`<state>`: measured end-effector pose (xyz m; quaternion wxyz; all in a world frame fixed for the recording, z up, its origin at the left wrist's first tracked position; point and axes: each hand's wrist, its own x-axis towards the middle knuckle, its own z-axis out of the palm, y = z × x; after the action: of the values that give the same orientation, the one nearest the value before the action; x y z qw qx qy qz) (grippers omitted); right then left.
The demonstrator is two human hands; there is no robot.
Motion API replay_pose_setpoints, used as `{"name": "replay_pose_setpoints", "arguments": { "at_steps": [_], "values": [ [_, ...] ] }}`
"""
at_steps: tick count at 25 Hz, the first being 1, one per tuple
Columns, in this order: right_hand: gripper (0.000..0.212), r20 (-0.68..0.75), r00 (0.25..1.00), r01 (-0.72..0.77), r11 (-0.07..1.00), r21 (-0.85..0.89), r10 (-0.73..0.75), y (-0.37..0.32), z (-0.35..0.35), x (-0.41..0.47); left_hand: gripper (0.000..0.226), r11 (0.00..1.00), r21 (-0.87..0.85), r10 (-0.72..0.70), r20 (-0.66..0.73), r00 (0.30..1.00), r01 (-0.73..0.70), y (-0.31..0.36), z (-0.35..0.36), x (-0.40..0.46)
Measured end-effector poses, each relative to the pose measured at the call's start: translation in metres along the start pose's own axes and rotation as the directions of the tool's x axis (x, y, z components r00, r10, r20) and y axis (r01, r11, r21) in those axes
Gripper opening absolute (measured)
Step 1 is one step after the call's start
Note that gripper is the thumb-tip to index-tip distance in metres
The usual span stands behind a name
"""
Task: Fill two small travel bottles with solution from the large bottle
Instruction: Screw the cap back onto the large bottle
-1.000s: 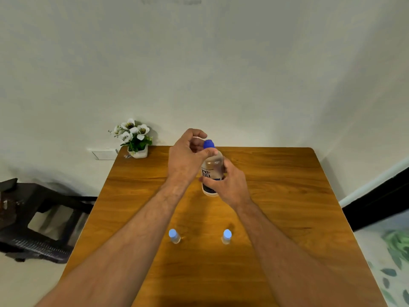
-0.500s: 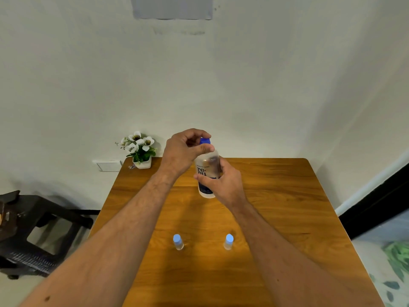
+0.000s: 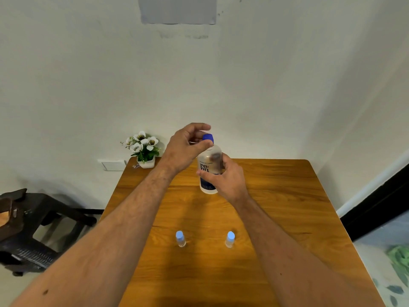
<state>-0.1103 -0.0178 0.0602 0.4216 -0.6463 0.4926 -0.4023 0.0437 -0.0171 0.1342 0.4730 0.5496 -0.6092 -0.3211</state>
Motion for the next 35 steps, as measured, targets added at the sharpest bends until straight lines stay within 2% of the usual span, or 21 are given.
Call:
{"name": "replay_pose_setpoints", "arguments": {
  "at_steps": [3,6,12,17,19,23,27,28,35],
  "values": [
    [0.075,0.005,1.000,0.008,1.000,-0.019,-0.008,-0.003,-0.002,0.000,0.022,1.000,0.017,0.016,-0.006,1.000,-0.015,0.004,0.000,-0.003],
    [0.077,0.019,1.000,0.013,0.999,-0.032,-0.012,-0.002,-0.004,-0.001,0.026,1.000,0.002,-0.011,-0.015,1.000,0.011,0.006,0.000,-0.004],
    [0.078,0.021,1.000,0.006,1.000,-0.020,-0.005,0.003,-0.007,-0.005,0.047,0.997,-0.047,-0.055,0.029,0.998,0.057,0.008,0.007,-0.010],
    [0.081,0.022,1.000,0.018,0.999,-0.034,-0.017,0.005,-0.010,-0.006,0.075,0.988,-0.135,-0.072,0.062,0.996,0.080,0.008,0.006,-0.015],
    [0.082,0.021,1.000,0.018,0.999,-0.037,-0.017,0.006,-0.011,-0.008,0.079,0.986,-0.151,-0.064,0.041,0.997,0.069,0.004,0.006,-0.017],
    [0.080,0.012,1.000,0.015,1.000,-0.018,-0.014,0.010,-0.011,-0.007,0.074,0.980,-0.196,-0.042,-0.069,0.997,0.028,-0.012,0.005,-0.025],
    [0.072,0.008,1.000,0.010,1.000,0.021,-0.011,0.022,-0.005,-0.008,0.081,0.978,-0.107,-0.160,0.152,0.975,0.177,-0.040,0.010,-0.035],
    [0.069,0.009,1.000,0.006,1.000,0.031,-0.006,0.026,-0.003,-0.010,0.082,0.977,-0.076,-0.186,0.172,0.967,0.201,-0.046,0.014,-0.038],
    [0.077,0.070,0.997,-0.035,0.999,-0.021,0.037,0.056,0.012,-0.019,0.073,0.969,0.053,-0.247,0.120,0.962,0.243,-0.083,0.029,-0.051]
  ]
}}
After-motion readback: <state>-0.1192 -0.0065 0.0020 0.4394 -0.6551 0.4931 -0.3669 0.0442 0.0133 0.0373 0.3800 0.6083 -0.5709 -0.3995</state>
